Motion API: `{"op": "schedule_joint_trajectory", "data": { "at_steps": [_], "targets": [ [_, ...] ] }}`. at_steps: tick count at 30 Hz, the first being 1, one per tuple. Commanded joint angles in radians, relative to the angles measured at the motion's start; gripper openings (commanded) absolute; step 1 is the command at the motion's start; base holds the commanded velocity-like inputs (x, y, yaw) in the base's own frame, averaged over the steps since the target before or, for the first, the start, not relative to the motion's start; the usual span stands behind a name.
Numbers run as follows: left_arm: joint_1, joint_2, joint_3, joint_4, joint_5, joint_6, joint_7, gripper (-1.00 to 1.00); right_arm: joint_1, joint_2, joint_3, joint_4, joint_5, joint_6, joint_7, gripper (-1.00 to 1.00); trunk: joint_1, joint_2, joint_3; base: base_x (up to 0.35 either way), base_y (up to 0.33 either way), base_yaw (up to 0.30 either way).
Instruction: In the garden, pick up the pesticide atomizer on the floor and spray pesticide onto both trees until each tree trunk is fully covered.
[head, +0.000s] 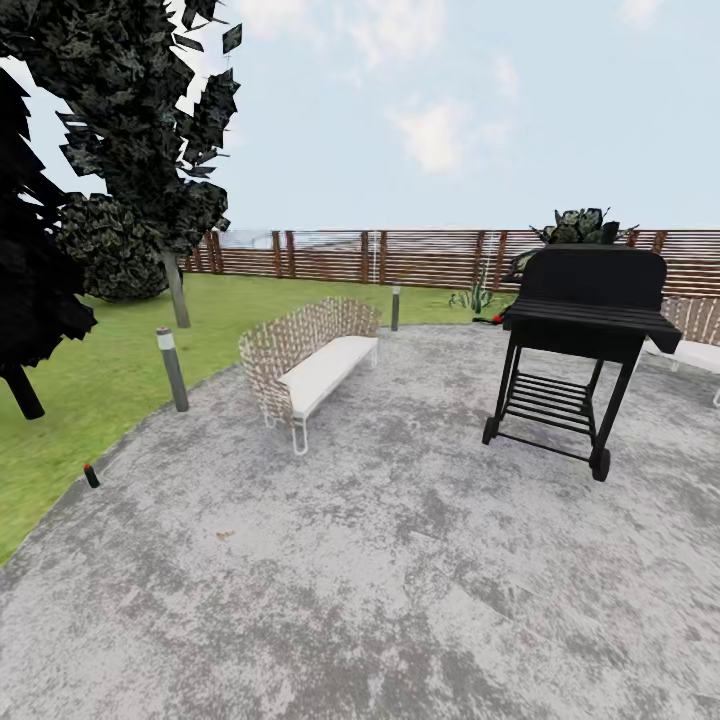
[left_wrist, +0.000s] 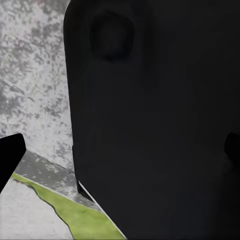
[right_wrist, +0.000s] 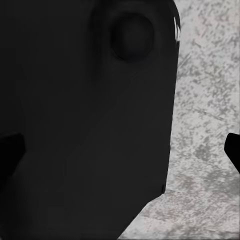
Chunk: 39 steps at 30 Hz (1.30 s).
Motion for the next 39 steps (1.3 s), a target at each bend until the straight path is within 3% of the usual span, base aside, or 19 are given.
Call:
{"op": "schedule_joint_trajectory", "data": {
  "at_steps": [1,5,8,14,22,23,26,27,30,39],
  "targets": [
    [0.0,-0.002,0.002,-0.001,0.003,-0.006,-0.002,1.0,-0.006,0.006,0.003,-0.006,0.004,-0.001,-0.001,1.0,0.0,0.0,0.0,0.0,0.0,0.0],
    [0.0,-0.002,0.002,-0.002,0.003,-0.009,-0.002,1.0,-0.009,0.028,0.003,-0.022,0.005,-0.003,-0.002,1.0,0.0,0.0,0.0,0.0,0.0,0.0],
    [0.0,-0.002,0.003,-0.002,0.003,-0.008,-0.002,1.0,-0.009,0.027,0.002,-0.027,0.005,-0.017,-0.002,1.0,0.0,0.0,0.0,0.0,0.0,0.0],
    [-0.011,0.022,0.002,-0.032,0.002,-0.022,0.003,1.0,-0.009,-0.003,-0.001,-0.061,0.005,-0.051,-0.003,1.0,0.0,0.0,0.0,0.0,0.0,0.0],
    [-0.025,0.024,0.02,-0.077,0.023,-0.058,0.013,1.0,-0.015,-0.048,-0.006,-0.107,0.003,-0.096,-0.003,1.0,0.0,0.0,0.0,0.0,0.0,0.0],
    [-0.049,0.023,0.02,-0.364,0.024,-0.066,0.013,1.0,-0.017,-0.104,-0.006,-0.405,0.003,-0.295,-0.003,1.0,0.0,0.0,0.0,0.0,0.0,0.0],
    [-0.117,0.019,0.022,-0.394,0.026,-0.071,0.008,1.0,-0.027,-0.105,-0.007,-0.477,0.001,-0.298,-0.003,1.0,0.0,0.0,0.0,0.0,0.0,0.0],
    [-0.164,0.014,0.023,-0.399,0.027,-0.071,0.005,1.0,-0.042,-0.104,-0.013,-0.498,-0.005,-0.315,-0.004,1.0,0.0,0.0,0.0,0.0,0.0,0.0],
    [-0.209,0.016,0.023,-0.4,0.028,-0.072,0.002,1.0,-0.073,-0.104,-0.019,-0.504,-0.009,-0.334,-0.003,1.0,0.0,0.0,0.0,0.0,0.0,0.0],
    [-0.222,0.037,0.023,-0.389,0.06,-0.08,-0.003,1.0,-0.097,-0.107,-0.024,-0.5,-0.008,-0.344,-0.002,1.0,0.0,0.0,0.0,0.0,0.0,0.0]
  ]
}}
